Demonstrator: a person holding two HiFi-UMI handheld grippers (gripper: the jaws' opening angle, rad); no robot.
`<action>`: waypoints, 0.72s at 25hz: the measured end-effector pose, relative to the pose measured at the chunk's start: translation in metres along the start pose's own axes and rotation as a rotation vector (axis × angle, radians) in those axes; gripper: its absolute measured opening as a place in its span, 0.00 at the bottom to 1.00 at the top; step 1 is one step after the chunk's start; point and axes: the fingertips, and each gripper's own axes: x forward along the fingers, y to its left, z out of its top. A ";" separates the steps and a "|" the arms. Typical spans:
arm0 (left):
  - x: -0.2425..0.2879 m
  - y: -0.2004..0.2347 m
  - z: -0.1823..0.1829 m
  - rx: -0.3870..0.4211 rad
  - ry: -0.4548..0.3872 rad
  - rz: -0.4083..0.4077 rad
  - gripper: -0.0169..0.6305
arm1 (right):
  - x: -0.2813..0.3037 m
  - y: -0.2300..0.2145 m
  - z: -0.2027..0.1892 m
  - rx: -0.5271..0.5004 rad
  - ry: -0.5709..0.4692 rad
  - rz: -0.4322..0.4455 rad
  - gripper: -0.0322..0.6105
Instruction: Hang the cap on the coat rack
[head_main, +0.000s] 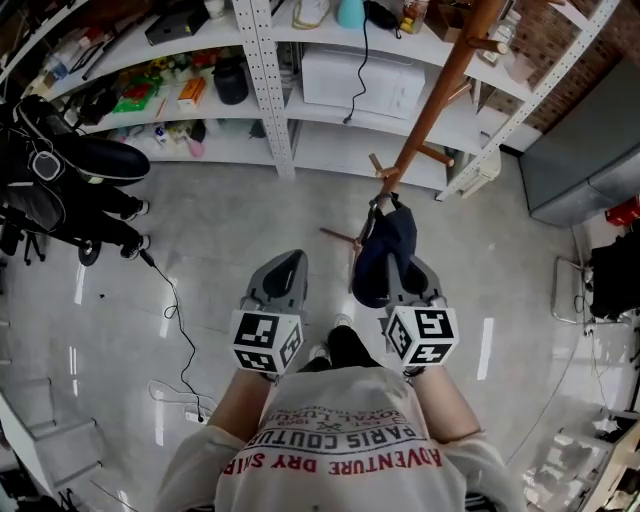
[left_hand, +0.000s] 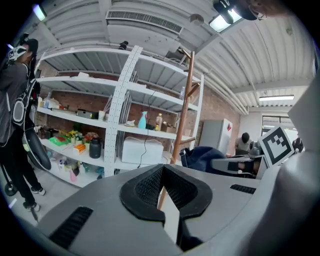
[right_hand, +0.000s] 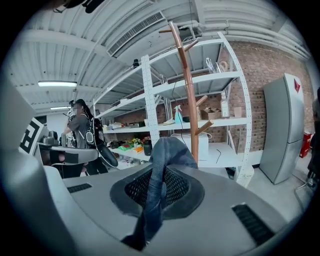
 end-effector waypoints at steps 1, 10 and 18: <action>0.008 0.000 0.001 0.004 0.001 -0.002 0.04 | 0.007 -0.005 0.001 -0.002 -0.002 -0.001 0.09; 0.064 0.012 0.018 0.011 0.002 0.011 0.04 | 0.072 -0.033 0.007 -0.016 0.023 0.008 0.09; 0.093 0.023 0.005 0.006 0.043 0.034 0.04 | 0.105 -0.053 -0.017 -0.032 0.081 0.000 0.09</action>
